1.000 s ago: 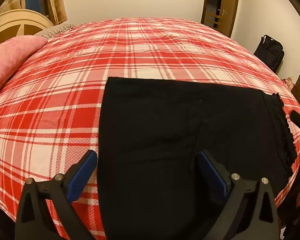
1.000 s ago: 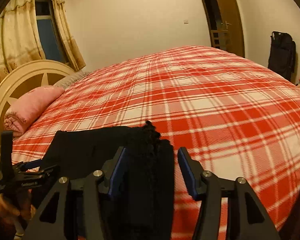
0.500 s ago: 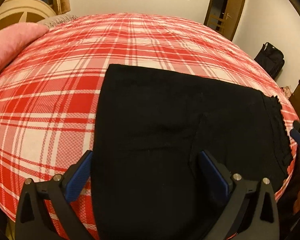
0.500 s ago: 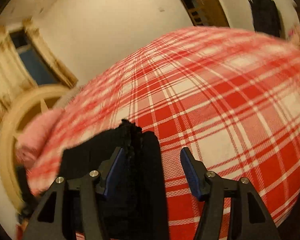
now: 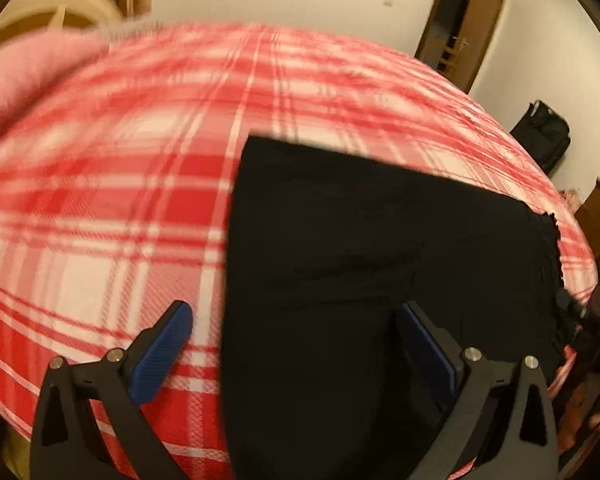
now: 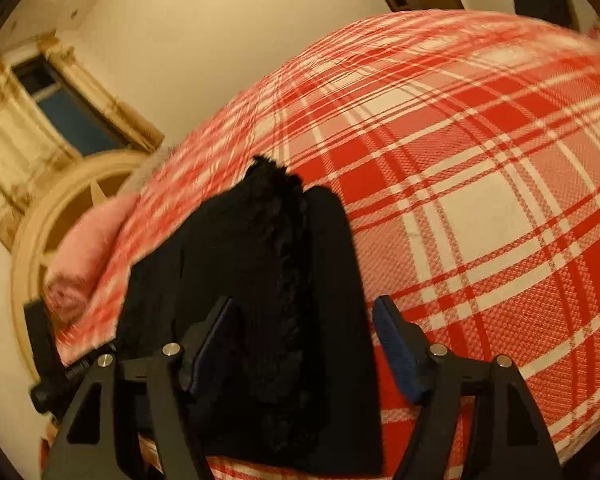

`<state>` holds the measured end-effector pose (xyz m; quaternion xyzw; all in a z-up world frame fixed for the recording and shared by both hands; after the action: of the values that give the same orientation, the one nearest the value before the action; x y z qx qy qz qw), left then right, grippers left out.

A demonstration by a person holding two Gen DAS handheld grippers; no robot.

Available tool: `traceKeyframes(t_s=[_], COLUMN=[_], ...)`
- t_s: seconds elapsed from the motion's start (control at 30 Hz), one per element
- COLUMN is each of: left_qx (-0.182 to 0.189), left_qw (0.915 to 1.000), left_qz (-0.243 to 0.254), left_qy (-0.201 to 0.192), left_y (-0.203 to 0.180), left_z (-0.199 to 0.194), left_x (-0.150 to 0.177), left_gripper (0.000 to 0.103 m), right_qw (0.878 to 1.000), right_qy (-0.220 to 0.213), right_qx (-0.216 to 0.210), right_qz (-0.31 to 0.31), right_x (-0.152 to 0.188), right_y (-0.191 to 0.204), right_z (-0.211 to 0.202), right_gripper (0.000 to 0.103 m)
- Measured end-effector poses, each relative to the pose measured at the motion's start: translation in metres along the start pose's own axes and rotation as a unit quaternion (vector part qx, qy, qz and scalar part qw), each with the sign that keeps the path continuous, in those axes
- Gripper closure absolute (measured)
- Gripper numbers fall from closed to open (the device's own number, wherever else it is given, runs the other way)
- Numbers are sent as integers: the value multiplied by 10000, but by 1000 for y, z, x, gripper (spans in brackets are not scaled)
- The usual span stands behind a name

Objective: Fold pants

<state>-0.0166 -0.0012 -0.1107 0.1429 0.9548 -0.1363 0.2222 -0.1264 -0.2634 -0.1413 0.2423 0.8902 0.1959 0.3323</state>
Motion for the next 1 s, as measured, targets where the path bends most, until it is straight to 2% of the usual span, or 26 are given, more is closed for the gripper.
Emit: traceKeyframes(t_s=[0.03, 0.1, 0.17, 0.3, 0.37, 0.4, 0.43, 0.53, 0.63, 0.73, 0.83, 0.9, 1.0], left_qx=[79, 132, 149, 42, -7, 3, 18, 60, 21, -46, 21, 44, 227], left_qw=[9999, 9999, 9998, 9999, 9999, 9999, 9998, 9994, 9993, 9995, 9995, 9995, 9994], left_qz=[-32, 5, 102, 142, 134, 111, 105, 134, 108, 77, 153, 183, 84], left_qy=[-106, -75, -49, -27, 53, 129, 179, 307, 361, 317, 282, 236, 237], left_y=[2, 1, 1, -2, -3, -3, -3, -2, -4, -6, -10, -11, -8], left_z=[-2, -2, -2, 1, 4, 5, 3, 3, 5, 5, 3, -1, -2], left_x=[0, 2, 3, 3, 2, 2, 3, 3, 3, 2, 0, -1, -3], left_gripper=[0, 0, 0, 0, 0, 0, 0, 0, 0, 1, 14, 37, 40], right_qw=[10000, 9995, 9989, 9990, 9988, 9979, 9969, 9962, 9962, 9952, 9971, 9986, 9989], right_qy=[-45, -190, -30, 209, 160, 147, 137, 168, 163, 124, 129, 118, 81], right_qx=[8, -22, -270, -400, -115, -27, 29, -15, -9, 170, 31, -187, -381], right_qz=[42, 267, 391, -43, -459, -634, -774, -857, -857, -960, -747, -475, -265], right_x=[0, -3, -2, 4, 8, 10, 12, 13, 13, 18, 15, 11, 10], right_y=[-2, -13, -20, -4, 9, 14, 18, 19, 16, 21, 17, 10, 5], right_z=[-3, -8, -3, 3, 6, 8, 9, 10, 8, 7, 6, 6, 8], right_gripper=[31, 31, 31, 31, 31, 35, 44, 53, 56, 56, 54, 52, 49])
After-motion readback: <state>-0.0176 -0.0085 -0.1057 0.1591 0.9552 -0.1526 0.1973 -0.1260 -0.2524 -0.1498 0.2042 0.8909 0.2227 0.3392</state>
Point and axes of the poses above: each gripper's, at about its wrist camera, not at the fingertips, and z roughly the way its jaws point, y to its left, x to its underside, the point moved 5 cm from there along z, roughly the way its jaws point, and after that the axes turned 8 degrees about y, right-handed, at the moved point
